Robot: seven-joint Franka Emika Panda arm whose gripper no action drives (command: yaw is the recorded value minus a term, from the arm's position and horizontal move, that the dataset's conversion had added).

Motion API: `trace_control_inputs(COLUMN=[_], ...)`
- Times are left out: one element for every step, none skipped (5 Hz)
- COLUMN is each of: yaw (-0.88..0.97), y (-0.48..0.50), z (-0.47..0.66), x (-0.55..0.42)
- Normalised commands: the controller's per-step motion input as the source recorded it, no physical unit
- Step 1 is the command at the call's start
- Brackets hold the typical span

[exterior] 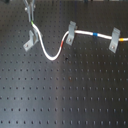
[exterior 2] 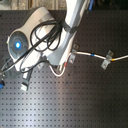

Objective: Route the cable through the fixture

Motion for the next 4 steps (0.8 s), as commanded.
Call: trace_control_inputs(yaw=[0.2,0.06,-0.23,-0.1], y=[0.105,0.092,-0.061,-0.013], z=[-0.08,0.11,0.28,0.19], x=[0.254,0.266,0.011,0.029])
